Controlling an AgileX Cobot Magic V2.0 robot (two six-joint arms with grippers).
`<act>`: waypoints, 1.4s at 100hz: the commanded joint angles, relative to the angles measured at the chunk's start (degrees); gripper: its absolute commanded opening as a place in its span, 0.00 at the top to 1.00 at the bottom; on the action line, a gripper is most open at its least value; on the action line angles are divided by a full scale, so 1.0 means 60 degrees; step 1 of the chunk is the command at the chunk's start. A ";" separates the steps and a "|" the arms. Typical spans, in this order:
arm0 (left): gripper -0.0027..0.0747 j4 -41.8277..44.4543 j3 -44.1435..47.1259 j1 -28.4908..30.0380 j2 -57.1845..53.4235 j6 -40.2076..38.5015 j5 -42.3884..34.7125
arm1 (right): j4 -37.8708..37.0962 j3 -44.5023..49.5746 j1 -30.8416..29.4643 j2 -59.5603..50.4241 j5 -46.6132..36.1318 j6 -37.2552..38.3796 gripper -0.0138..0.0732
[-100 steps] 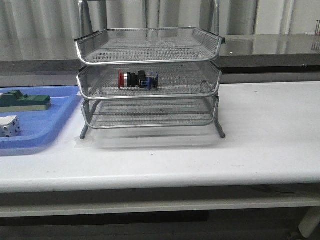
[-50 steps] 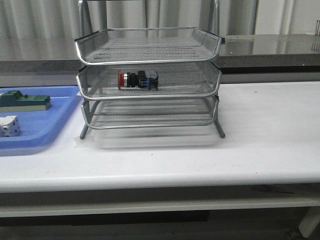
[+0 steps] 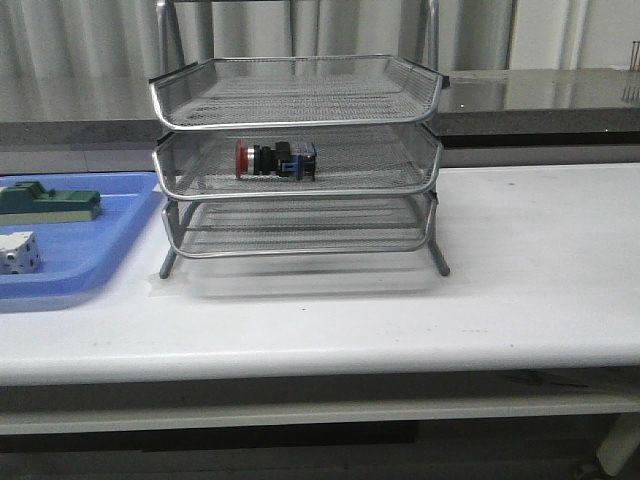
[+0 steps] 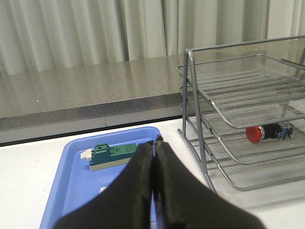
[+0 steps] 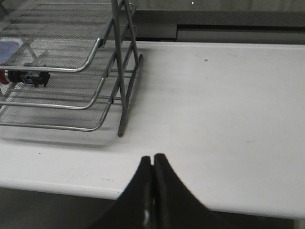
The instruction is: Place button on rack with both arms
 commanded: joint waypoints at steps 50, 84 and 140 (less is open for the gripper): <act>0.99 -0.0110 -0.0268 0.0036 0.0073 -0.0094 -0.0787 | -0.0201 0.3274 -0.0855 -0.4632 -0.1999 -0.0138 0.92; 0.99 -0.0110 -0.0268 0.0036 0.0073 -0.0094 -0.0787 | -0.0056 0.4065 -0.0914 -0.5220 -0.2350 -0.0247 0.92; 0.99 -0.0110 -0.0268 0.0036 0.0073 -0.0094 -0.0787 | 0.0174 0.4786 -0.0914 -0.5220 -0.3143 -0.0258 0.92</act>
